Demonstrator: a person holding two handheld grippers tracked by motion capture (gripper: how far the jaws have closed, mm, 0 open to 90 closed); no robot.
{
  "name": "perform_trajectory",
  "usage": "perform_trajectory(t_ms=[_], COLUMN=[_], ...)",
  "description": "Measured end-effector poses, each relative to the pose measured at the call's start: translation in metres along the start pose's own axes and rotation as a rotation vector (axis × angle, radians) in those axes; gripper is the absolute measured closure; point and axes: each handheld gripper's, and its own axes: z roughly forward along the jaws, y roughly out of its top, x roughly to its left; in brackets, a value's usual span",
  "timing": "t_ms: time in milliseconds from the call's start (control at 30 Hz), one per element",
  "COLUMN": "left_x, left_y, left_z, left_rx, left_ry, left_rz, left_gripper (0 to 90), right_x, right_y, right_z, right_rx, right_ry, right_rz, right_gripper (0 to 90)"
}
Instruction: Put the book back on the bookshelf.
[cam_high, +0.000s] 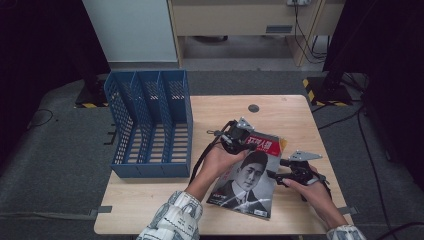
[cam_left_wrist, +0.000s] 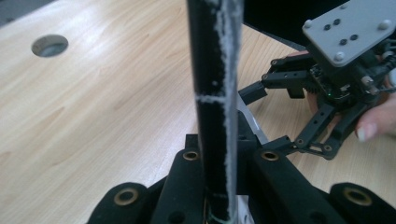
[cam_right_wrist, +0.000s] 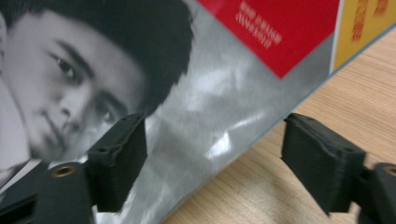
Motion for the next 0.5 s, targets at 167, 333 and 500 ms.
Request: perform_trajectory(t_ms=[167, 333, 500], left_x=[-0.002, -0.006, -0.008], left_y=[0.009, 0.020, 0.027], left_z=[-0.011, -0.022, -0.027], left_rx=[-0.025, -0.045, -0.051], left_ry=[-0.008, -0.013, -0.017], left_rz=[0.011, 0.030, 0.042], left_gripper=[86.7, 86.7, 86.7], right_x=[0.001, 0.001, 0.004], right_y=[0.002, 0.003, 0.003], right_z=[0.000, 0.006, 0.009], right_rx=[0.016, 0.031, 0.049], right_ry=[0.042, 0.092, 0.130], right_rz=[-0.024, -0.039, -0.065], right_gripper=[28.3, 35.0, 44.2])
